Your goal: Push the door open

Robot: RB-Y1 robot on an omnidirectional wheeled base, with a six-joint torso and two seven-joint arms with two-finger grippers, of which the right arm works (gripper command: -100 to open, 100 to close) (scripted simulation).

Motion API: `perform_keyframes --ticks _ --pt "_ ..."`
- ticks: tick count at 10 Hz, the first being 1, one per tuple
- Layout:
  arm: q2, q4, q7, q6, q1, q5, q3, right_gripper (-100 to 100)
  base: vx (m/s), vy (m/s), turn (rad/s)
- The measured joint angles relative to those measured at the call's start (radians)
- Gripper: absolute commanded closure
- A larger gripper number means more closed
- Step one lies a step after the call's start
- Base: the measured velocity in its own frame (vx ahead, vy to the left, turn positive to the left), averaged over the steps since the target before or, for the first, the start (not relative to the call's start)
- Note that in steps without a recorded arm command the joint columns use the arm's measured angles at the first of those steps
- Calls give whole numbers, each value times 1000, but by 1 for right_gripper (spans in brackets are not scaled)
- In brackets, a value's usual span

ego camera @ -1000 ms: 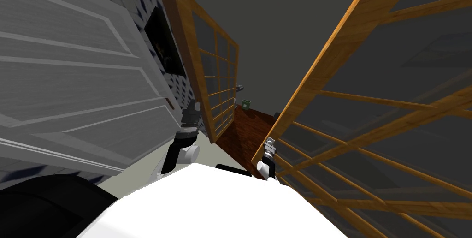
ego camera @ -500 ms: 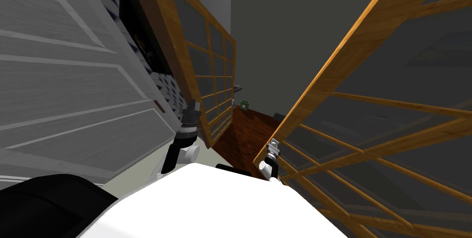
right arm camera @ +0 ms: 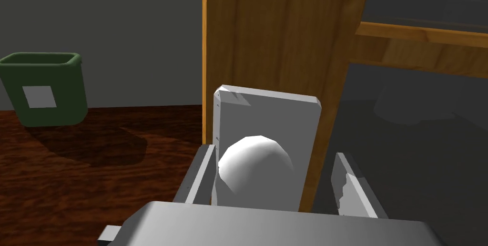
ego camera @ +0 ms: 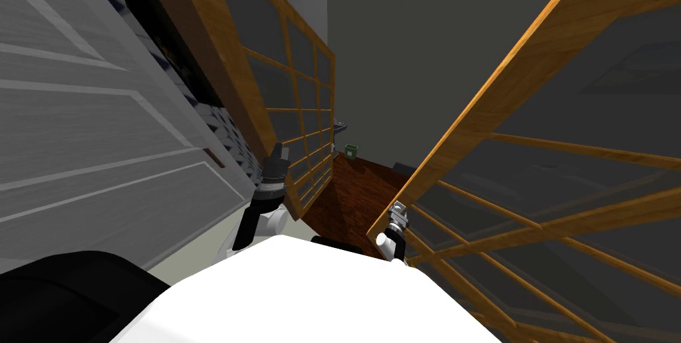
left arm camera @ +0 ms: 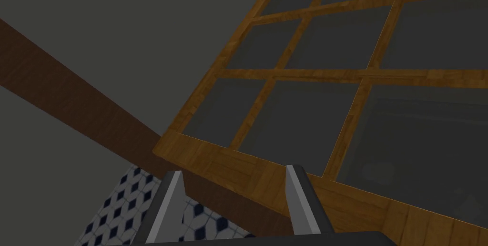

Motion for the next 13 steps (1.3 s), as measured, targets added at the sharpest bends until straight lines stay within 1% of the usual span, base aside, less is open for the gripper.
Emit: perform_keyframes --ticks 1,2,3,4,5,7,8,9,10,13 --pt "-9 63 -11 -24 -35 -2 -5 100 134 -16 -41" --pt "-9 107 -23 -52 -55 -8 -13 100 134 5 -19" --pt "-6 80 -15 -42 -41 -14 -21 100 181 3 -82" --pt "-4 81 -16 -45 -36 -18 -27 100 194 3 -55" --pt "4 54 -5 -37 -20 -26 -39 100 205 12 -71" --pt "8 26 13 -18 -10 -42 -61 100 179 -9 -60" --pt "1 41 6 -29 -17 -44 -66 100 166 -29 -37" --pt "4 36 6 -30 -13 -50 -75 100 195 19 -74" --pt "4 44 5 -35 -15 -55 -83 100 84 15 -27" --pt "-3 58 2 -39 -14 -65 -94 100 144 -32 -34"
